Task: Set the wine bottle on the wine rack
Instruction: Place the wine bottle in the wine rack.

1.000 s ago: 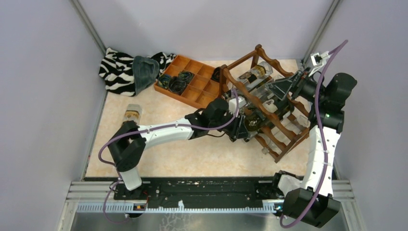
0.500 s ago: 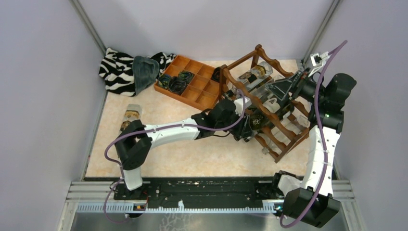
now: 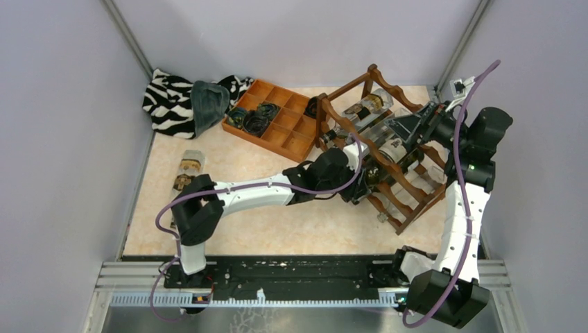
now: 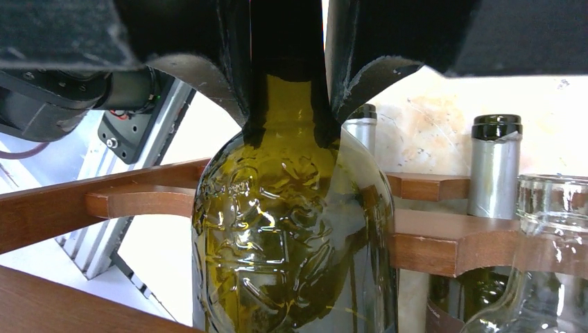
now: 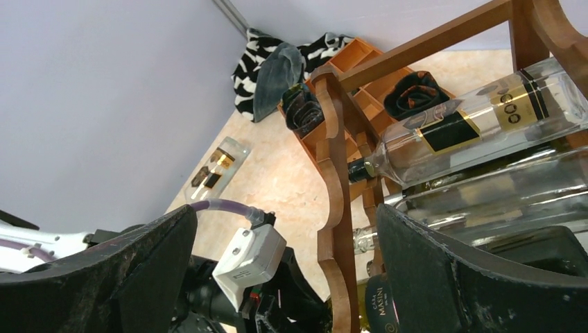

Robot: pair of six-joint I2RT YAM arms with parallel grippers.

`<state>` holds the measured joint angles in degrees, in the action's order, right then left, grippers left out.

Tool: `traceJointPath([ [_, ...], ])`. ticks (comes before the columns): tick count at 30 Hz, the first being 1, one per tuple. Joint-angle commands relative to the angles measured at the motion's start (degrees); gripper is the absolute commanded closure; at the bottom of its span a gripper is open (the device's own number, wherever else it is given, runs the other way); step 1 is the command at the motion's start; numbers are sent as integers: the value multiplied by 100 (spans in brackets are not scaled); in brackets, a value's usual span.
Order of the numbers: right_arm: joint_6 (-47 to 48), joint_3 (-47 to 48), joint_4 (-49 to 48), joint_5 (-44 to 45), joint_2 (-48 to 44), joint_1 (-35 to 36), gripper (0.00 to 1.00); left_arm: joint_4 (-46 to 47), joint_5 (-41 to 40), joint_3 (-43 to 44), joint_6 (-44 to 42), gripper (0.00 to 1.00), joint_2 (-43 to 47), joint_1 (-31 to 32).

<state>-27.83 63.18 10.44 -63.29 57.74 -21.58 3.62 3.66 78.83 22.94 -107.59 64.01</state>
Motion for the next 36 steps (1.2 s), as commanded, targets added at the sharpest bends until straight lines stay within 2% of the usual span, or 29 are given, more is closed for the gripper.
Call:
traceJointPath([
  [1,104,-19,-58,146,-124,-65,2,918,-313,433,-380,100,37,99],
  [15,143,-106,-3,257,-166,-117,2,735,-729,1010,-730,100,-377,233],
  [28,673,165,1243,1670,-187,-116,2,131,-867,1613,-1030,100,-590,244],
  [36,471,303,1356,2135,-191,-118,2,-328,-804,1850,-1037,100,-693,244],
])
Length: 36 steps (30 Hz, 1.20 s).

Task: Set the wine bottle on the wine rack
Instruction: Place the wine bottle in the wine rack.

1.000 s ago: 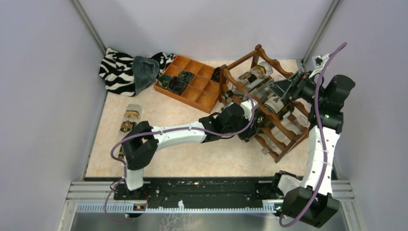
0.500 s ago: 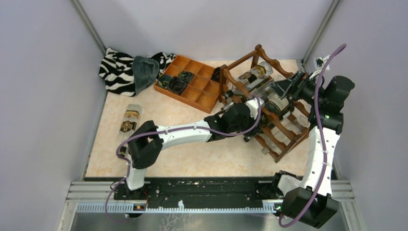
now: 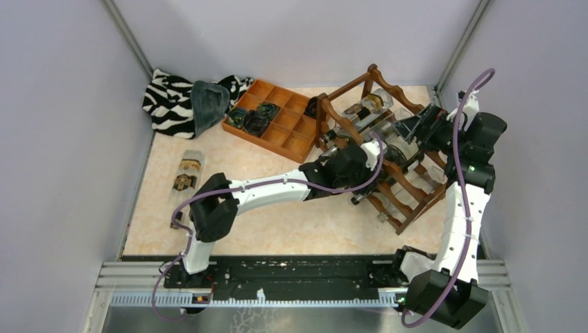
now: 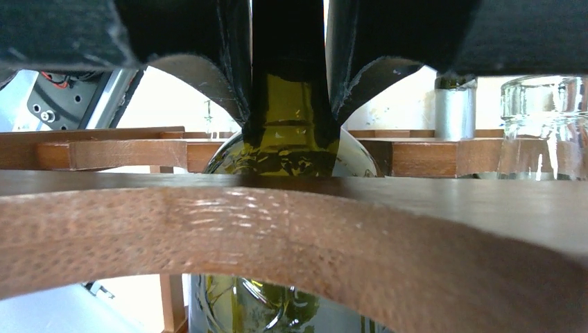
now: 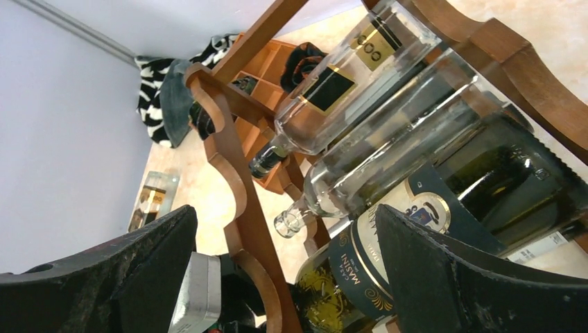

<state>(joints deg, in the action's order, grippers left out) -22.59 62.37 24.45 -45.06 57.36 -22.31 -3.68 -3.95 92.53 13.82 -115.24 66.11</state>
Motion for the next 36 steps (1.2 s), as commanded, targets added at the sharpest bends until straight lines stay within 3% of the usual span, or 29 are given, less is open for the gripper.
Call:
traceJointPath([
  [1,-64,417,-33,358,-155,-46,2,396,-59,484,-126,100,76,34],
  [21,-320,387,-65,743,-199,-45,2,-243,0,1201,-229,100,-317,34],
  [36,-360,315,-90,758,-230,-46,2,-27,-94,1296,-170,100,-381,34],
])
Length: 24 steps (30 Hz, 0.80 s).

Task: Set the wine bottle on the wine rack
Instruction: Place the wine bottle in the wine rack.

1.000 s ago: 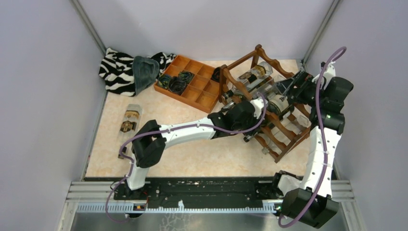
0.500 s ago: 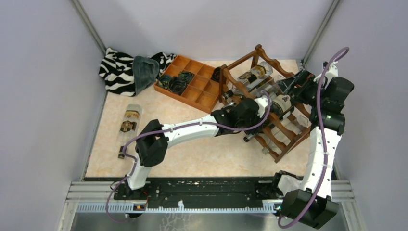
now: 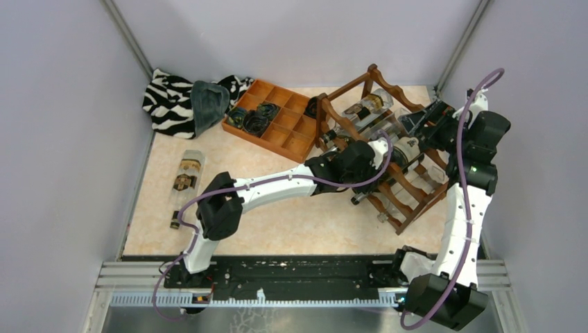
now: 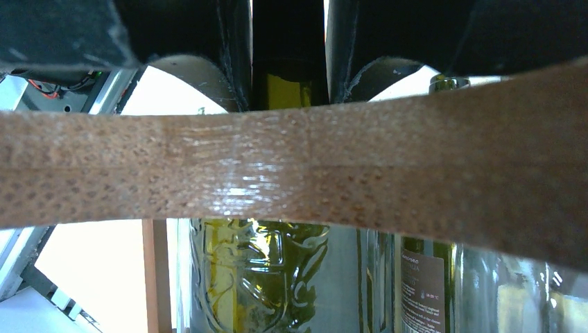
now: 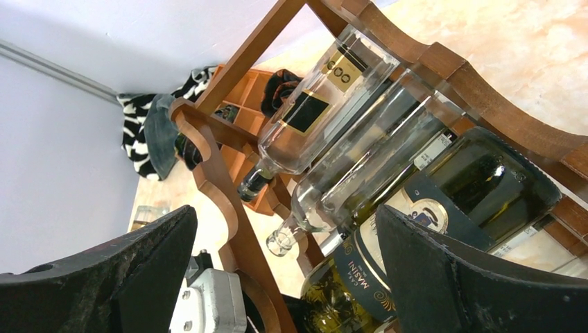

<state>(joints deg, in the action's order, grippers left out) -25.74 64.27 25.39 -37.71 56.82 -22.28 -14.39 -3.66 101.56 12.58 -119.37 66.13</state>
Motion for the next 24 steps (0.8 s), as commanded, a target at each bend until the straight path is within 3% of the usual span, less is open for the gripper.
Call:
traceJointPath([
  [1,-38,108,-183,34,-179,-48,2,1080,-127,379,-37,100,35,32],
  [12,-214,40,709,1429,-144,-46,3,1332,-144,203,34,100,92,32],
  [24,-874,165,1352,1422,388,-48,7,1615,-272,-60,26,100,265,32],
])
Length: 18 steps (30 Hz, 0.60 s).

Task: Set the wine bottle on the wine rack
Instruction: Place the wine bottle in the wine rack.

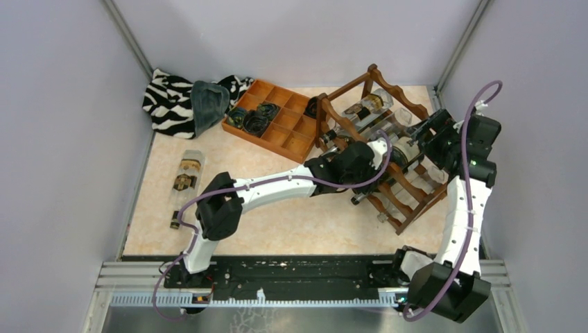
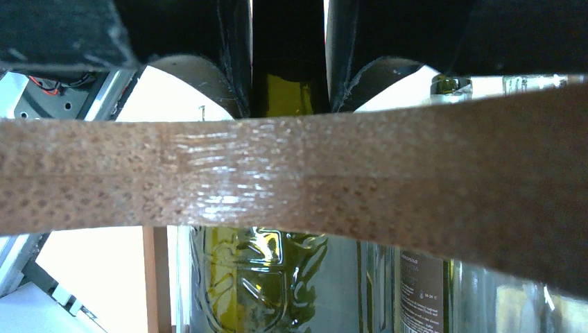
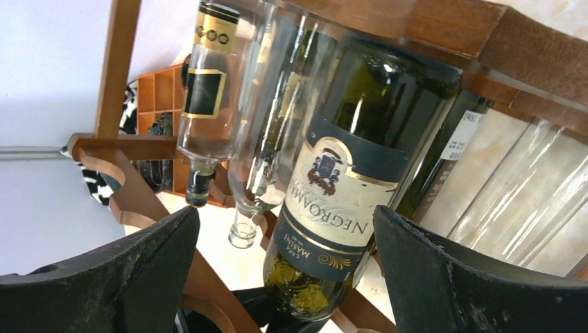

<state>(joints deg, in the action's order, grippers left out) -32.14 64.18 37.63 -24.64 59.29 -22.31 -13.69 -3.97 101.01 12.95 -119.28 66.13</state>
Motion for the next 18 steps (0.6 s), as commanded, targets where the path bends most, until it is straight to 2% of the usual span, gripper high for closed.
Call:
traceJointPath([
  [1,-245,208,150,144,178,-46,7,1618,-271,-90,-12,100,299,32],
  [5,-302,280,187,188,276,-41,7,1890,-279,-329,-29,100,442,32],
  [18,-477,406,291,71,785,-46,9,1417,-131,223,-56,100,254,32],
])
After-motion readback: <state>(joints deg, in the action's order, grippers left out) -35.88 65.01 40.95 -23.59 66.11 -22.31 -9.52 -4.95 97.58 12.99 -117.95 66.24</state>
